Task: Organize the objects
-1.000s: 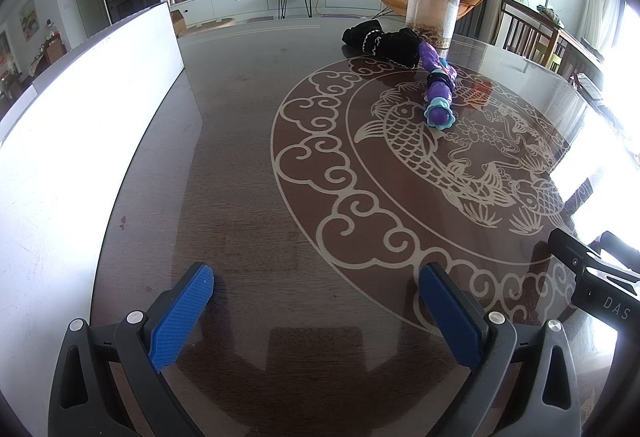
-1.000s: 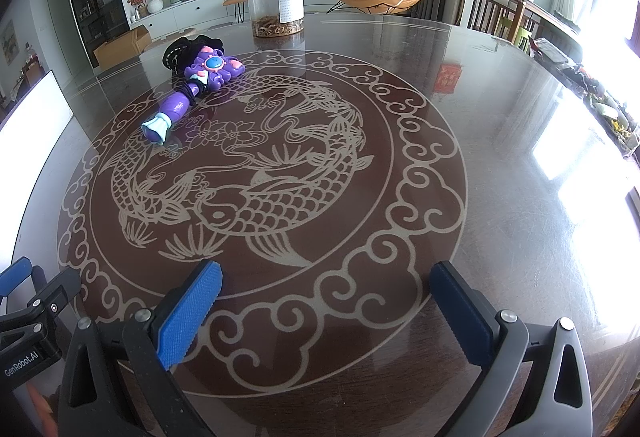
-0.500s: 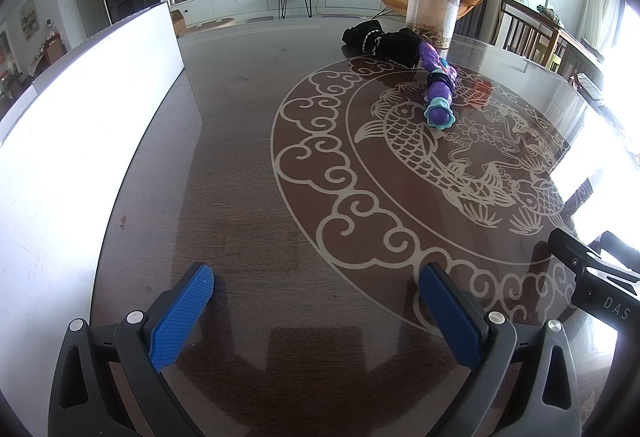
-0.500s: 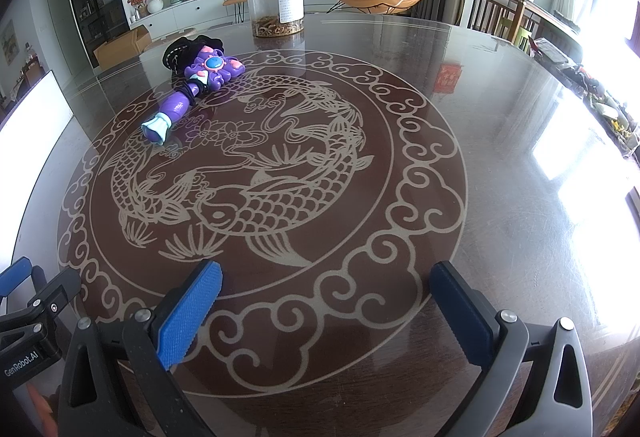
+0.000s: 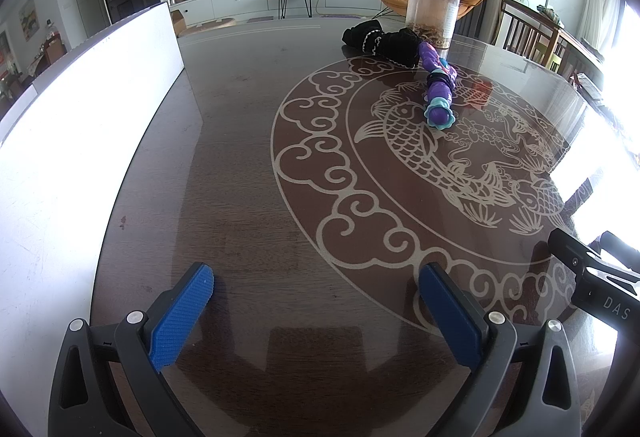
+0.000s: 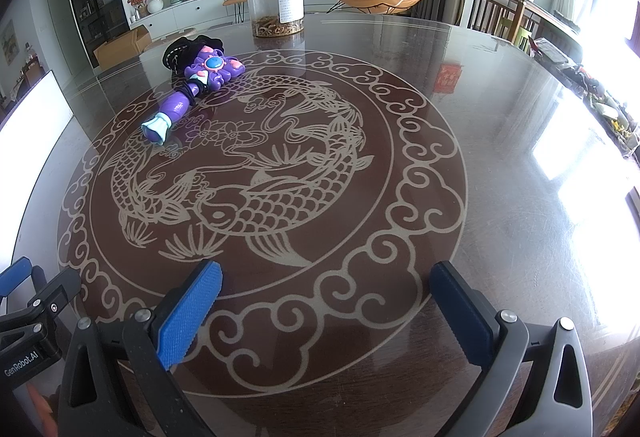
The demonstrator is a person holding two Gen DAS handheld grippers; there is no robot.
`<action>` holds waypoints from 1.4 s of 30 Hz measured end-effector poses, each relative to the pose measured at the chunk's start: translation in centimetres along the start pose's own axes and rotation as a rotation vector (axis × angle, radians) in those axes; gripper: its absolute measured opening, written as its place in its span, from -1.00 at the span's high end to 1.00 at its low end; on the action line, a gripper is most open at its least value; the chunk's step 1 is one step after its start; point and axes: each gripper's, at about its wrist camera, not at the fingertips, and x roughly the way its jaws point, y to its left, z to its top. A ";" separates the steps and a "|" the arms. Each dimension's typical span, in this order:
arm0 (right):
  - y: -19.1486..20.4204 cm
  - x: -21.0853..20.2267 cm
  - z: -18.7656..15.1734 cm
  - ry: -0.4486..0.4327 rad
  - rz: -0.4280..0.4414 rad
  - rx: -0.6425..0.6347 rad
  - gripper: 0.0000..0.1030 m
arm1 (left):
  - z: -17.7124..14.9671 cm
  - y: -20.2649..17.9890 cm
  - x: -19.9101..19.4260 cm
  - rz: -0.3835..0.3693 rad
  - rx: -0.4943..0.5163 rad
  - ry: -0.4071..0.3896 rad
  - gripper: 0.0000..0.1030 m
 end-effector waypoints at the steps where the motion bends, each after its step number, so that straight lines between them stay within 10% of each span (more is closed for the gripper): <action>1: 0.0 0.0 0.0 0.000 0.000 0.000 -1.00 | 0.0 0.0 0.0 0.000 0.000 0.000 -1.00; 11: 0.0 0.0 0.0 0.000 0.000 0.000 -1.00 | 1.9 1.9 -0.9 -0.097 -0.094 0.066 -1.00; 15: 0.0 0.0 0.0 0.000 0.000 0.000 -1.00 | 7.1 3.2 -2.6 -0.141 -0.225 -0.022 -1.00; 20: 0.0 0.0 0.0 0.000 0.000 0.000 -1.00 | 16.4 -0.3 1.8 -0.228 -0.170 0.055 -1.00; 27: 0.0 0.0 0.0 0.000 0.000 0.000 -1.00 | 25.7 -6.6 9.8 -0.119 -0.088 0.055 -1.00; 32: 0.0 0.0 0.0 0.000 0.000 0.000 -1.00 | 25.3 -6.9 15.0 -0.037 -0.107 0.153 -1.00; 37: 0.0 0.0 0.0 0.000 0.000 0.000 -1.00 | 22.9 -3.6 14.1 -0.075 -0.099 0.099 0.08; 42: 0.0 0.0 0.0 0.000 0.000 0.000 -1.00 | 18.8 -0.6 10.8 -0.104 -0.084 0.093 0.20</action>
